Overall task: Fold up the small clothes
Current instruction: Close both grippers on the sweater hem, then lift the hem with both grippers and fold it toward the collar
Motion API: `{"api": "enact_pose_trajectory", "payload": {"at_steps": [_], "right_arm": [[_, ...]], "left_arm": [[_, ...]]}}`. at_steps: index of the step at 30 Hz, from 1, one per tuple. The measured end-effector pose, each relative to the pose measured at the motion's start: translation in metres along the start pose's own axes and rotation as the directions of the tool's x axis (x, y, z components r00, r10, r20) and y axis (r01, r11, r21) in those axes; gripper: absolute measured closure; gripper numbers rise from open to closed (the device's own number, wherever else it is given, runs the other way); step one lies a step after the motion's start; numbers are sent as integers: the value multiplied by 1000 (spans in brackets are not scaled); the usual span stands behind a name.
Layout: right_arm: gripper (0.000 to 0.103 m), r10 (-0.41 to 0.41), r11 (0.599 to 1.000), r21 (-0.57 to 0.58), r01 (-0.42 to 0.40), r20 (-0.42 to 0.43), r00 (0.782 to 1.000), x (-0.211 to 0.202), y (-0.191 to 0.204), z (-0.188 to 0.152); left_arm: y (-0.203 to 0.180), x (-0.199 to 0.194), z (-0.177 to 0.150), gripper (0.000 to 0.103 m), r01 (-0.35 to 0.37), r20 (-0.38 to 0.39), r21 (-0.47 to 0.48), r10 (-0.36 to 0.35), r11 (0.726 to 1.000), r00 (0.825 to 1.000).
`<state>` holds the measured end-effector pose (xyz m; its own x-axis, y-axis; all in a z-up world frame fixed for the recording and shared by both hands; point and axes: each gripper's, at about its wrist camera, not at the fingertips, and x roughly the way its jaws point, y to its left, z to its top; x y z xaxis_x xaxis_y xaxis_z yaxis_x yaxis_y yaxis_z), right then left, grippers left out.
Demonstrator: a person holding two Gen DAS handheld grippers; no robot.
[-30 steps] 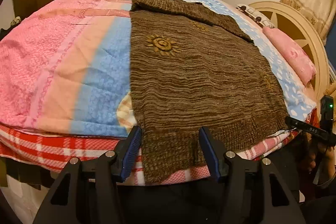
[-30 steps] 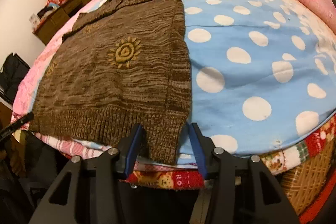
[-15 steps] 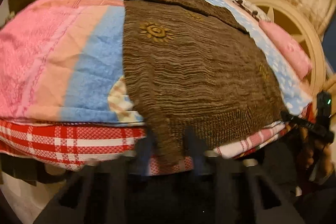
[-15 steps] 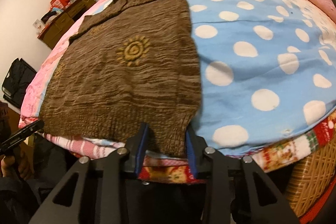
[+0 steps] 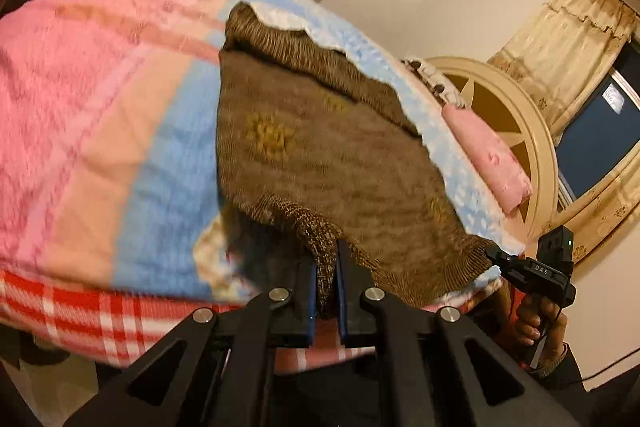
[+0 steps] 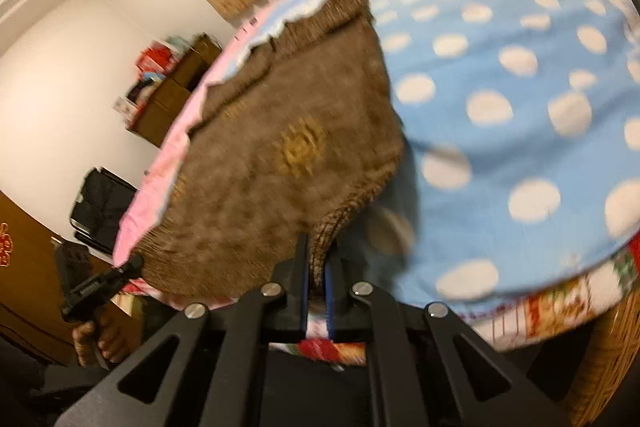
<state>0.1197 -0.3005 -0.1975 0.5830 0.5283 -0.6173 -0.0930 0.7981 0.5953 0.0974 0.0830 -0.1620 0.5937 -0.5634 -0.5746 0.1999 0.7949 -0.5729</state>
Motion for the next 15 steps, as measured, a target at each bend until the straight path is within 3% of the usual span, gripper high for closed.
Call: {"api": "enact_pose_trajectory", "payload": {"at_steps": [15], "right_arm": [[94, 68, 993, -101, -55, 134, 989, -7, 34, 82]], "left_arm": [[-2, 14, 88, 96, 56, 125, 52, -63, 997, 990]]}}
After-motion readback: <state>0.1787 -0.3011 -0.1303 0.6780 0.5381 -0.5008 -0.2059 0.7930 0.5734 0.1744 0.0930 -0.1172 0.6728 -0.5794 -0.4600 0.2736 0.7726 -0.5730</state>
